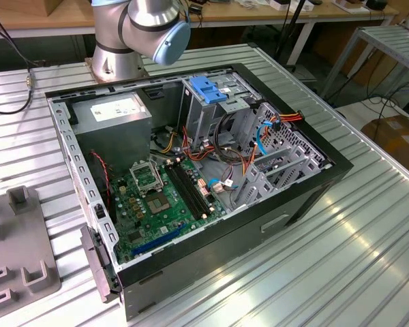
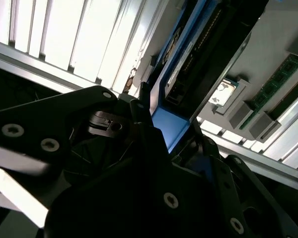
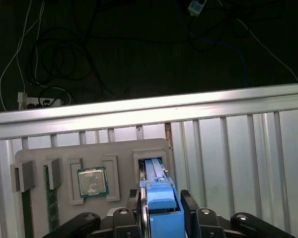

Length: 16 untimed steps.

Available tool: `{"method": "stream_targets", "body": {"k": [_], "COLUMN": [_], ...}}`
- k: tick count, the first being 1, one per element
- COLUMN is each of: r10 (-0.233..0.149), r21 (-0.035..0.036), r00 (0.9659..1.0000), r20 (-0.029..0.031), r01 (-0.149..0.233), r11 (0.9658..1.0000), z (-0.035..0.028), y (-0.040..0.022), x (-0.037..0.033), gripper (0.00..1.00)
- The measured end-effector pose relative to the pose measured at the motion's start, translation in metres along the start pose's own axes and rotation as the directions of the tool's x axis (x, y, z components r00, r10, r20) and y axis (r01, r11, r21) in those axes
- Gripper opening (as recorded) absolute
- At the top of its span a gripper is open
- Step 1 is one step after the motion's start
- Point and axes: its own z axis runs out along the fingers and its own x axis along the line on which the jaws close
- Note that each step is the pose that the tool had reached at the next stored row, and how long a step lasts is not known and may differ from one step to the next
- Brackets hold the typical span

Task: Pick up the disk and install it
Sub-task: 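Pick up the disk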

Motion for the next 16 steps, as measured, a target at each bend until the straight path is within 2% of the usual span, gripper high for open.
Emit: {"method": "stream_targets", "body": {"k": [16], "r10": [0.0], "r21": [0.0], "r00": [1.0], "r20": [-0.0001], "r01": [0.0], "r11": [1.0], "z": [0.0001], "y": [-0.0002], "x": [0.0019], "gripper": [0.45]}}
